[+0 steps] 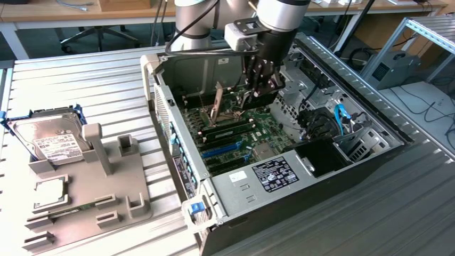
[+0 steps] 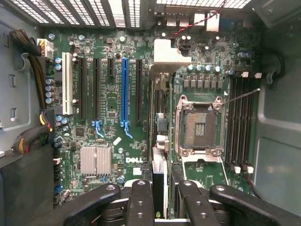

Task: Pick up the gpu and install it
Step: 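Insert the gpu into the slot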

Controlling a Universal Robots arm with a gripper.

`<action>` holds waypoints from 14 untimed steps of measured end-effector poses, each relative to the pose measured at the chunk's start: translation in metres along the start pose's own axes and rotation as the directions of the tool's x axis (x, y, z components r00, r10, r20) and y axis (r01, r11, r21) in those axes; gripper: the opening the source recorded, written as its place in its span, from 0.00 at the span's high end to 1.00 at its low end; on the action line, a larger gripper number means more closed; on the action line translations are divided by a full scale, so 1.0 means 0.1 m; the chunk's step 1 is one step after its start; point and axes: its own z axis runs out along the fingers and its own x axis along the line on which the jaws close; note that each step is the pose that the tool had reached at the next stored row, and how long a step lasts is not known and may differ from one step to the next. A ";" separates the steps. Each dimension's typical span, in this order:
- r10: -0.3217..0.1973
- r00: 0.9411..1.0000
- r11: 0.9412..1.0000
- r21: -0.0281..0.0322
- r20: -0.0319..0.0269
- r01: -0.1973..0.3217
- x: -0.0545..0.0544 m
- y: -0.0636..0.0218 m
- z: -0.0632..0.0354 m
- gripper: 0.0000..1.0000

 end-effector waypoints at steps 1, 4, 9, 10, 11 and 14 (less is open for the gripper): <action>0.000 1.000 1.000 0.000 0.000 0.000 0.00 0.000 0.005 0.74; 0.000 1.000 1.000 0.000 0.000 0.000 0.01 0.000 0.012 0.74; 0.000 1.000 1.000 0.000 0.000 0.000 0.06 0.003 0.010 0.74; 0.000 1.000 1.000 0.000 0.000 0.000 0.07 0.004 0.010 0.74; 0.000 1.000 1.000 0.000 0.000 0.000 0.08 0.004 0.009 0.74; 0.000 1.000 1.000 0.000 0.000 0.000 0.11 0.006 0.008 0.74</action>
